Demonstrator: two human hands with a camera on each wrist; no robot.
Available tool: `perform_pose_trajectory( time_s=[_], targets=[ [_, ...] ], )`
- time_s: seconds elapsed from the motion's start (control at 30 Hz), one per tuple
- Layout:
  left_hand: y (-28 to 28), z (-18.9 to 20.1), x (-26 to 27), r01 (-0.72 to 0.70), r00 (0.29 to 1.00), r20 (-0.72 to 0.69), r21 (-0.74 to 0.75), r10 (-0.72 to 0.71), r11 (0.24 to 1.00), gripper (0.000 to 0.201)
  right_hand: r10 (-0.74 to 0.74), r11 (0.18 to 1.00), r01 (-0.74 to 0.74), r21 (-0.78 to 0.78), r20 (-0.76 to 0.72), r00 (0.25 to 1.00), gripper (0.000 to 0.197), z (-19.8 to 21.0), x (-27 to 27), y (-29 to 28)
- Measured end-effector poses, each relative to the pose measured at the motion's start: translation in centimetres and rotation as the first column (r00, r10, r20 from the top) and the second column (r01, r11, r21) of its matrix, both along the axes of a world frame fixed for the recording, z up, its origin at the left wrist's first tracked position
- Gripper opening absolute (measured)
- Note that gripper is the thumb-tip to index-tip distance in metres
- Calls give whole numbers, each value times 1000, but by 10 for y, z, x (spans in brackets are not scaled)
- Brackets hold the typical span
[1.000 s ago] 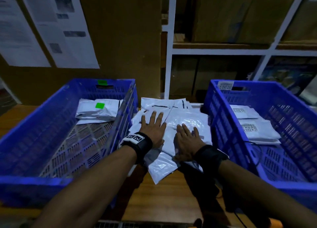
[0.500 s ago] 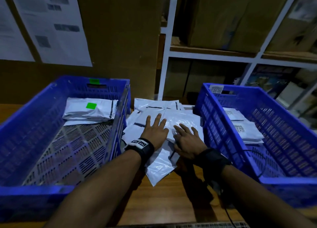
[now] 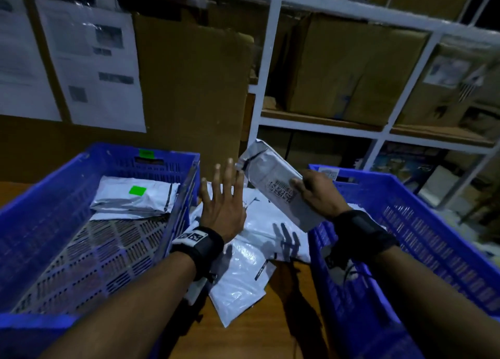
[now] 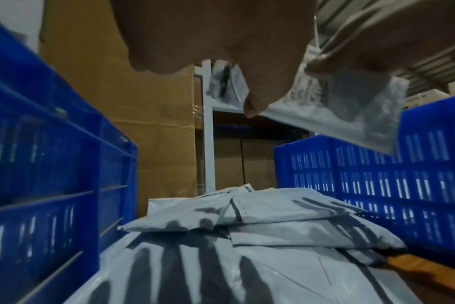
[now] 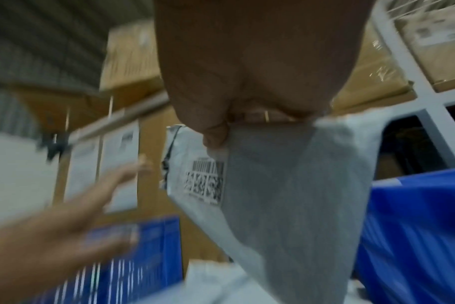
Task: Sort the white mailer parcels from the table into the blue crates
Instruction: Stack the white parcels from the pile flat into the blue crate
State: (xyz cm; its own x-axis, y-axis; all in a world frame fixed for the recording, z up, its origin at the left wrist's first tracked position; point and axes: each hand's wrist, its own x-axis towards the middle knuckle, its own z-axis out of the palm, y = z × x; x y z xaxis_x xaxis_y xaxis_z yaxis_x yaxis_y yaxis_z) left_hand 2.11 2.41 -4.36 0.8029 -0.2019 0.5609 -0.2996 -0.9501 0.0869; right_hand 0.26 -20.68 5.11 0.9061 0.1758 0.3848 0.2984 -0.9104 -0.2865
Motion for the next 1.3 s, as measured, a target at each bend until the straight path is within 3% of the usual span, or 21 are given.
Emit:
perform_pose_trajectory(
  time_s=[0.33,0.5,0.7,0.77,0.87,1.1,1.23,1.3],
  targets=[
    [-59,42,-20,27,986,160,78,-39,997,88,108,990,-111,92,44,993,36,59,-9,-36],
    [-120,73,-32,20,971,234,119,-47,993,92,168,984,-172,56,64,984,36,79,-22,-96],
    [-195,106,-32,49,937,328,206,-117,977,72,185,983,-184,-23,23,983,42,95,-20,-179],
    [-220,113,-29,53,934,332,231,-129,972,74,190,981,-189,-42,7,982,44,97,-21,-201],
    [-257,124,-28,75,954,255,307,-158,949,91,211,975,-213,-56,-31,977,46,95,-19,-228],
    [-327,131,-22,122,989,25,426,-147,896,106,175,984,-180,-16,-174,969,44,92,-9,-279],
    [-347,120,-14,121,992,-73,394,-101,911,99,80,983,-107,-152,-174,982,49,82,2,-293],
    [-356,113,-7,105,991,-114,348,-69,931,95,57,976,-89,-200,-162,985,64,68,7,-301]
  ],
)
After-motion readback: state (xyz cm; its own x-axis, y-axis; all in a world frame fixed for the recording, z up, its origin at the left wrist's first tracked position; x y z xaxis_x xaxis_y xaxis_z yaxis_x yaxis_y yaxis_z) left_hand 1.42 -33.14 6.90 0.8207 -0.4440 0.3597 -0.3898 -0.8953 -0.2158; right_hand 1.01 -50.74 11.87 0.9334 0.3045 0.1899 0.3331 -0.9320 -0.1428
